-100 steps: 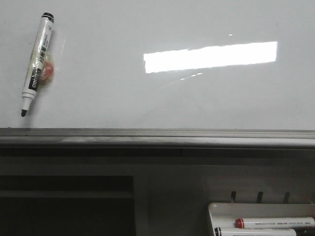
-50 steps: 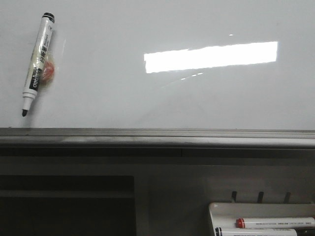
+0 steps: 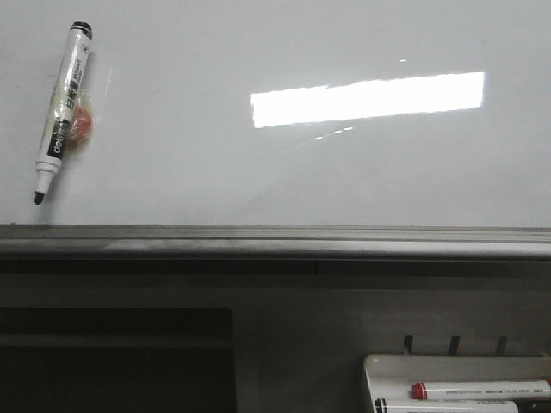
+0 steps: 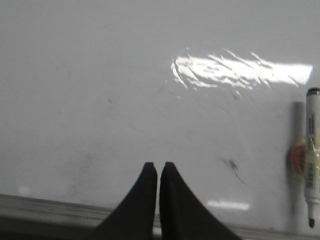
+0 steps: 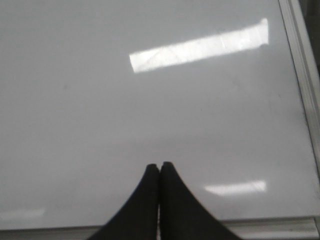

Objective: Write number 2 on whiteboard

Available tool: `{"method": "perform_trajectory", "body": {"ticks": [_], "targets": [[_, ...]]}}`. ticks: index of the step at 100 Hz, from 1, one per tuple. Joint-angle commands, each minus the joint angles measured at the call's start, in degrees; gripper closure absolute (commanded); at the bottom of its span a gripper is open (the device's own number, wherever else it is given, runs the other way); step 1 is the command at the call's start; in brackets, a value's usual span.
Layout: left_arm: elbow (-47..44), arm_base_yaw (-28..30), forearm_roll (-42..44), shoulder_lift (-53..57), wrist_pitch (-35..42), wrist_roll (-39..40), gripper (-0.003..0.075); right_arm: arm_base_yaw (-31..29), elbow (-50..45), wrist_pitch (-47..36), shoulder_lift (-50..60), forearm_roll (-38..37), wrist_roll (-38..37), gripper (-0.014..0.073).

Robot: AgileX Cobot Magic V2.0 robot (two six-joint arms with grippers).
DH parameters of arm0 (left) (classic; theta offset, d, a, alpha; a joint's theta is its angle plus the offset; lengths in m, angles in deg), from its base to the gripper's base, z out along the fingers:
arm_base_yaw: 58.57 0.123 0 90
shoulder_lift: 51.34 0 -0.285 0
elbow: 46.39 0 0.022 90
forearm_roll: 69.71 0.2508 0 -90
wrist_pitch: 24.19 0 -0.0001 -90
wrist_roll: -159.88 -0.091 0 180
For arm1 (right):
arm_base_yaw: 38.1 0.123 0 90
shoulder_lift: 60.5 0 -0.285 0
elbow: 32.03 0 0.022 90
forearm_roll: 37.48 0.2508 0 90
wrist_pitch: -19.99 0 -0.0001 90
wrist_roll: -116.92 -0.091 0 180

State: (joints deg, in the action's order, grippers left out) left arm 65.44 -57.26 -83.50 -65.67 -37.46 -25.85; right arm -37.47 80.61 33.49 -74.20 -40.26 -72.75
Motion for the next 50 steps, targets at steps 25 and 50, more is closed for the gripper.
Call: {"method": "perform_trajectory", "body": {"ticks": [25,50], "targets": [[15.8,-0.8,0.1,-17.5,-10.9,-5.8,0.0680,-0.1,16.5,18.1,-16.1,1.1,0.0,0.0654],[13.6,-6.7,-10.8,-25.6,6.8,-9.9,0.0216,-0.1,16.4,18.1,-19.8,2.8,0.0,0.0654]]}}
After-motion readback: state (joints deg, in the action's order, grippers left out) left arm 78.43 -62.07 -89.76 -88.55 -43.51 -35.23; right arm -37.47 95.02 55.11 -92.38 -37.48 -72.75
